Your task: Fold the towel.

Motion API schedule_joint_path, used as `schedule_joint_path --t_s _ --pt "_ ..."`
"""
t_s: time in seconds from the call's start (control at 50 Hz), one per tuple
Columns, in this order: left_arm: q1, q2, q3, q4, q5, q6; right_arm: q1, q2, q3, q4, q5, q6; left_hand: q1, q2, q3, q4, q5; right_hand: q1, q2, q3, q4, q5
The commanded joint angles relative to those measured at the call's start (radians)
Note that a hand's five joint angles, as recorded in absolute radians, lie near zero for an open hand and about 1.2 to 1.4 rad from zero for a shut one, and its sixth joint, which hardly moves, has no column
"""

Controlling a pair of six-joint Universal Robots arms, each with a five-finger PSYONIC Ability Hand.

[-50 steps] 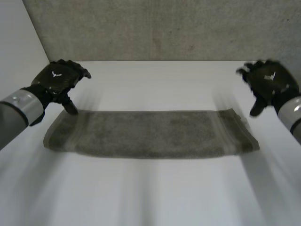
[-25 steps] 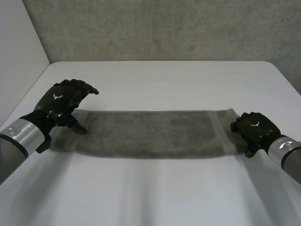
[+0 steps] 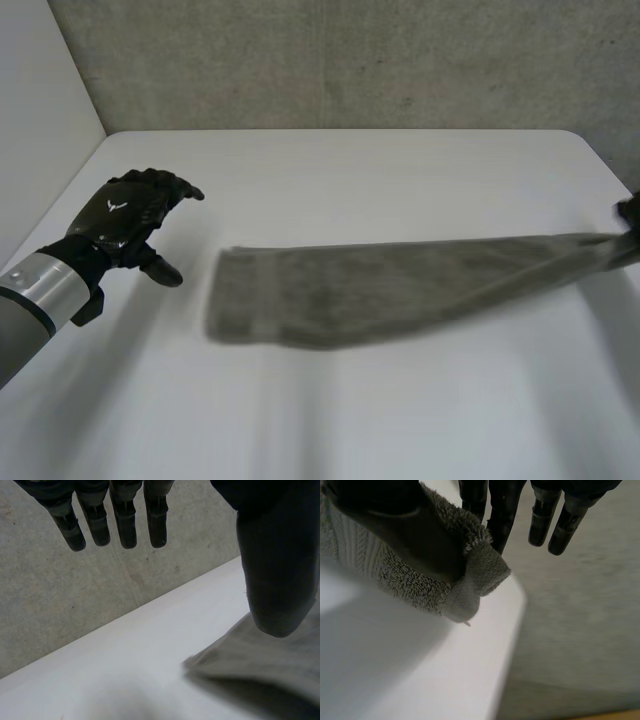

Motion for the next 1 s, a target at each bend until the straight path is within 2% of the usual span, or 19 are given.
schedule_joint_path --t_s 0.02,0.04,0.08,0.1,0.14,0.2,0.24,0.26,0.3,0.38,0.4,0.42,0.44,0.58,0.7,0.74,0.84,0.9,1.0 --pt "-0.002 0.004 0.0 0.0 0.0 0.0 0.088 -0.113 -0.092 0.032 0.001 -0.014 -0.081 -0.028 -0.045 -0.056 0.008 0.091 0.114 -0.033 -0.053 0.076" --pt "-0.002 0.004 0.0 0.0 0.0 0.0 0.088 -0.113 -0.092 0.032 0.001 -0.014 -0.081 -0.028 -0.045 -0.056 0.008 0.091 0.114 -0.033 -0.053 0.076" --pt "-0.002 0.004 -0.002 0.0 0.0 0.0 0.253 -0.124 -0.092 0.025 0.007 -0.002 -0.081 -0.028 -0.045 -0.056 0.008 0.091 0.114 -0.033 -0.053 0.076" --pt "-0.004 0.005 -0.002 0.0 0.0 0.0 0.254 -0.124 -0.092 0.025 0.007 -0.002 -0.081 -0.028 -0.045 -0.056 0.008 0.091 0.114 -0.033 -0.053 0.076" --pt "-0.004 0.005 -0.002 0.0 0.0 0.0 0.461 -0.11 -0.096 0.019 0.031 -0.002 -0.081 -0.028 -0.045 -0.056 0.008 0.091 0.114 -0.033 -0.053 0.076" --pt "-0.004 0.005 -0.002 0.0 0.0 0.0 0.571 -0.087 -0.105 0.009 0.065 -0.007 -0.081 -0.028 -0.045 -0.056 0.008 0.091 0.114 -0.033 -0.053 0.076" --pt "-0.002 0.007 -0.002 0.0 -0.001 0.0 0.761 -0.012 -0.137 -0.045 0.132 -0.01 -0.081 -0.028 -0.045 -0.056 0.008 0.091 0.114 -0.033 -0.053 0.076" --pt "-0.004 0.007 -0.002 0.0 0.0 0.0 0.762 -0.012 -0.138 -0.045 0.133 -0.01 -0.081 -0.028 -0.045 -0.056 0.008 0.091 0.114 -0.033 -0.053 0.076" --pt "-0.004 0.005 -0.002 0.0 0.0 0.0 0.907 0.072 -0.168 -0.115 0.174 -0.013 -0.081 -0.028 -0.045 -0.056 0.008 0.091 0.114 -0.033 -0.053 0.076" --pt "-0.007 0.004 -0.002 0.002 0.0 0.0 1.006 0.175 -0.214 -0.148 0.196 -0.016 -0.081 -0.028 -0.045 -0.056 0.008 0.091 0.114 -0.033 -0.053 0.076" --pt "-0.01 0.002 -0.002 0.002 0.0 0.0 1.039 0.216 -0.228 -0.148 0.2 -0.016 -0.081 -0.028 -0.045 -0.056 0.008 -0.4 -0.376 -0.033 -0.053 -0.414" --pt "-0.013 0.001 -0.003 0.0 0.0 0.0 1.039 0.216 -0.228 -0.148 0.2 -0.016 -0.081 -0.028 -0.045 -0.056 0.008 -0.404 -0.381 -0.033 -0.053 -0.419" --pt "-0.013 0.001 -0.003 0.0 0.0 0.0 1.059 0.241 -0.233 -0.148 0.206 -0.016 -0.081 -0.028 -0.045 -0.056 0.008 -1.064 -1.041 -0.033 -0.053 -1.079" --pt "-0.038 -0.002 0.006 0.002 0.0 0.002 1.047 0.184 -0.205 -0.149 0.252 0.009 -0.081 -0.028 -0.045 -0.056 0.008 -1.131 -1.107 -0.033 -0.053 -1.146" --pt "-0.088 -0.01 0.037 0.002 -0.001 0.002 0.881 0.0 -0.096 -0.143 0.312 0.124 -0.081 -0.028 -0.045 -0.056 0.008 -1.131 -1.107 -0.033 -0.053 -1.146" --pt "-0.14 -0.027 0.063 0.002 -0.006 0.002 0.843 -0.041 -0.065 -0.137 0.315 0.157 -0.081 -0.028 -0.045 -0.056 0.008 -1.131 -1.107 -0.033 -0.053 -1.146" --pt "-0.225 -0.07 0.095 0.002 -0.009 0.002 0.684 -0.133 0.086 -0.05 0.308 0.254 -0.081 -0.028 -0.045 -0.056 0.008 -1.131 -1.107 -0.033 -0.053 -1.146" --pt "-0.278 -0.094 0.11 0.002 -0.017 0.002 0.654 -0.136 0.122 -0.021 0.295 0.269 -0.081 -0.028 -0.045 -0.056 0.008 -1.131 -1.107 -0.033 -0.053 -1.146" --pt "-0.329 -0.139 0.129 0.002 -0.067 0.003 0.552 -0.133 0.253 0.05 0.199 0.291 -0.081 -0.028 -0.045 -0.056 0.008 -1.131 -1.107 -0.033 -0.053 -1.146"
